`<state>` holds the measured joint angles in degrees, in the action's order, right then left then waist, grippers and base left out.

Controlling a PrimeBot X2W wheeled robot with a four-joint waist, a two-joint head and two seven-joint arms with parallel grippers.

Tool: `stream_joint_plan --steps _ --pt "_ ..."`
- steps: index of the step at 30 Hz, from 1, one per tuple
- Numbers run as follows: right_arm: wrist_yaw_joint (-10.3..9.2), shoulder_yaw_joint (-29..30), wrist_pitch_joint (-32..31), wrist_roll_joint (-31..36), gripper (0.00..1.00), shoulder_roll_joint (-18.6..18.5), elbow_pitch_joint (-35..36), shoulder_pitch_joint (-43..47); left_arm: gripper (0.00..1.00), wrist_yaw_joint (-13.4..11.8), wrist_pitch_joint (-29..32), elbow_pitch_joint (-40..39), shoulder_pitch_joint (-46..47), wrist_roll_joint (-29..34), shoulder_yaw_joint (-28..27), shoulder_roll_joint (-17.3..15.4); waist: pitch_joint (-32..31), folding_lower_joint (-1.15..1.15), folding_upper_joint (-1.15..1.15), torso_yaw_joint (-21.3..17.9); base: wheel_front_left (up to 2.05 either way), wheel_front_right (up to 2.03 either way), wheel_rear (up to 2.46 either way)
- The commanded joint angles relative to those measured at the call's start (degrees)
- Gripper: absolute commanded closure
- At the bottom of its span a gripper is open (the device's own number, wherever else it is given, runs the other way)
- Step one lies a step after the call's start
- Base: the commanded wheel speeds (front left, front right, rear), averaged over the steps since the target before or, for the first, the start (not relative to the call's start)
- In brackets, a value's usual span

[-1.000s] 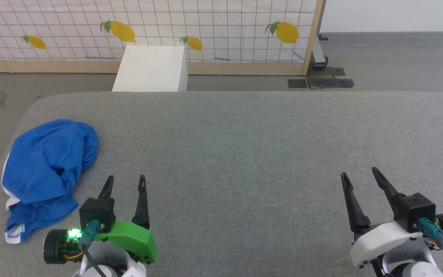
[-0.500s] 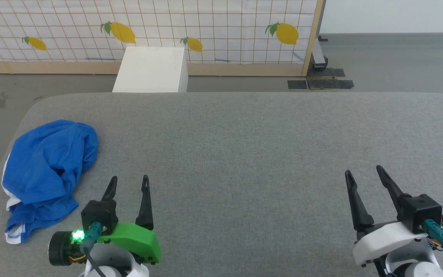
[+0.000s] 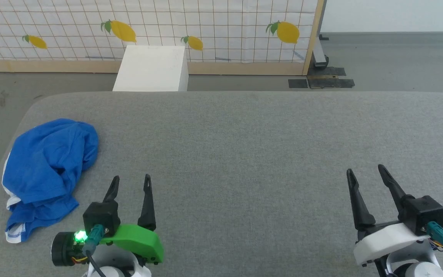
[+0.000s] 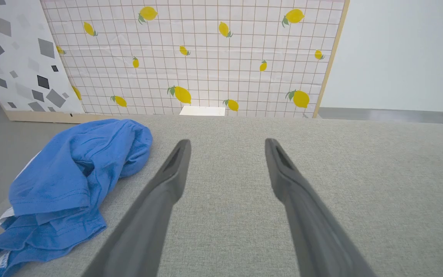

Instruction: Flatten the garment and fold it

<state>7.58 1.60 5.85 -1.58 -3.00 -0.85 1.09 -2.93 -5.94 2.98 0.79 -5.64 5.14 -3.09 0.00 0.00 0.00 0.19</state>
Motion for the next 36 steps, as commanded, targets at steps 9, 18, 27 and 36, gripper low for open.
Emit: stream_joint_plan --steps 9,18,27,36 --pt "-0.04 0.4 1.7 -0.5 0.0 0.1 -0.4 -0.1 0.0 -1.1 -1.6 0.5 0.8 -2.5 0.8 0.1 0.0 0.0 0.0 0.1 0.0 0.0 0.0" --pt "-0.05 0.6 2.7 -0.8 0.0 0.1 -0.7 -0.1 0.0 -1.7 -2.6 1.2 1.0 -2.6 1.3 0.1 -0.1 0.0 0.0 0.2 0.0 0.0 0.0" --pt "-0.06 0.8 3.8 -0.6 0.0 0.1 -1.3 -0.1 0.0 -2.2 -3.7 1.8 1.2 -2.1 1.5 0.1 0.0 0.0 0.0 0.2 0.0 0.0 0.0" --pt "-0.06 0.9 4.8 -0.3 0.0 0.1 -2.0 -0.2 0.0 -2.8 -4.8 2.5 1.3 -2.1 1.8 0.2 0.1 0.0 0.0 0.4 0.0 0.0 0.0"
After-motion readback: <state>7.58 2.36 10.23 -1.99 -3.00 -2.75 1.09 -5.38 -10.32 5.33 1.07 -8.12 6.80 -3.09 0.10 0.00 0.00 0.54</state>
